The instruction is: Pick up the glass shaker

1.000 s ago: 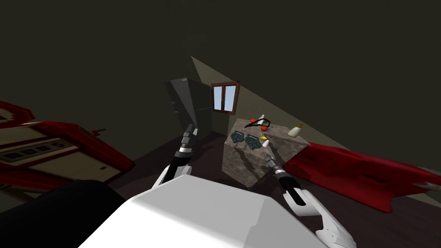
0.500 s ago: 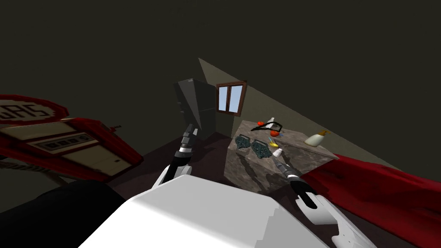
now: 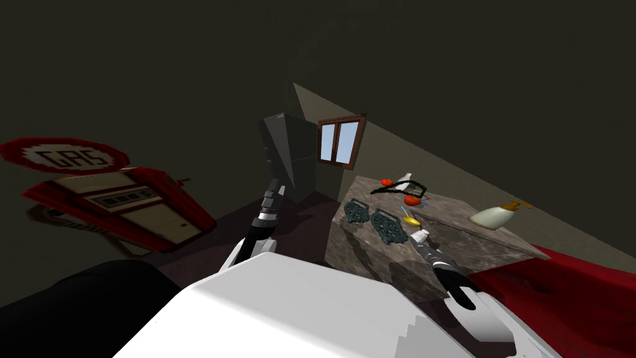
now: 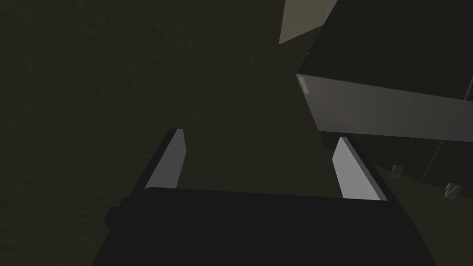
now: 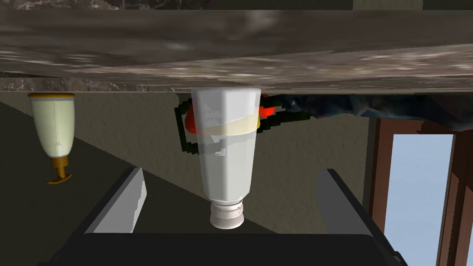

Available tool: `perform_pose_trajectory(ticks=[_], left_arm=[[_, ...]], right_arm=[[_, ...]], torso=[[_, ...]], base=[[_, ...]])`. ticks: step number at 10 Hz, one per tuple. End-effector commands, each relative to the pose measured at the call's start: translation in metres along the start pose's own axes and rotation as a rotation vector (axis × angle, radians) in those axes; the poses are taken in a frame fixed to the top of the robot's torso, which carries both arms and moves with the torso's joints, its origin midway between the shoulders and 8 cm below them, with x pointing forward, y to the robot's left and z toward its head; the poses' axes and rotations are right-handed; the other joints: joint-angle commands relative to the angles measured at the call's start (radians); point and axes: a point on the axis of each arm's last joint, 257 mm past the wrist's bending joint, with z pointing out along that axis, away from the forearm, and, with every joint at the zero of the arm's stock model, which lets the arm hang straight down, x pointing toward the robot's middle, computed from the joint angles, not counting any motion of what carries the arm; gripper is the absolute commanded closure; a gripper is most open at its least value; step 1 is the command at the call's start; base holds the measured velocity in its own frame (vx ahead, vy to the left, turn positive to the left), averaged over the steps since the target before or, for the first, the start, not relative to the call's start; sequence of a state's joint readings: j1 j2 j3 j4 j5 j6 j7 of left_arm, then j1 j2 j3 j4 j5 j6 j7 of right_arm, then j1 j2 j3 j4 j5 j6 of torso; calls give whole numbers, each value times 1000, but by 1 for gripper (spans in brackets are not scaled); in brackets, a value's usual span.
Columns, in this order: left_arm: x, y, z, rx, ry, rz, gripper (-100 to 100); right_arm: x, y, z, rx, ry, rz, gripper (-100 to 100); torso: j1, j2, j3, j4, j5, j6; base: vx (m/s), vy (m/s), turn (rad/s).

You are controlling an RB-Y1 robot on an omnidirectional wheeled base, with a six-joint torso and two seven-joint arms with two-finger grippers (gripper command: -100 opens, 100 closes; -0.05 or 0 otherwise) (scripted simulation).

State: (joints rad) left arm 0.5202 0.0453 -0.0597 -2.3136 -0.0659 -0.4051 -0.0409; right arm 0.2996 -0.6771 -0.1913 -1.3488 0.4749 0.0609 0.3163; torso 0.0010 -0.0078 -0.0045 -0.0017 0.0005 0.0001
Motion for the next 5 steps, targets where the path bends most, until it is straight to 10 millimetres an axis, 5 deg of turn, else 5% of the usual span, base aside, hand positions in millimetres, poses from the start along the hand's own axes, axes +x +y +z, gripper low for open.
perform_pose_trajectory(ticks=[1, 2, 3, 4, 5], left_arm=[[0, 0, 0, 0, 0, 0, 0], [0, 0, 0, 0, 0, 0, 0], [0, 0, 0, 0, 0, 0, 0], [0, 0, 0, 0, 0, 0, 0], [0, 0, 0, 0, 0, 0, 0]], right_arm=[[-1, -20, 2, 43, 9, -30, -100], [-1, -12, 2, 26, 5, -18, -100], [-1, -14, 2, 30, 6, -21, 0], [1, 0, 14, 5, 11, -22, -100], [1, 0, 15, 7, 11, -21, -100]], torso=[[0, 0, 0, 0, 0, 0], [0, 1, 1, 0, 0, 0], [0, 4, 2, 1, 0, 1], [0, 6, 4, 1, 0, 1], [1, 7, 4, 2, 0, 1]], base=[[88, -3, 100], [36, -6, 17], [8, -1, -1], [2, 5, -139], [-3, 12, -85]])
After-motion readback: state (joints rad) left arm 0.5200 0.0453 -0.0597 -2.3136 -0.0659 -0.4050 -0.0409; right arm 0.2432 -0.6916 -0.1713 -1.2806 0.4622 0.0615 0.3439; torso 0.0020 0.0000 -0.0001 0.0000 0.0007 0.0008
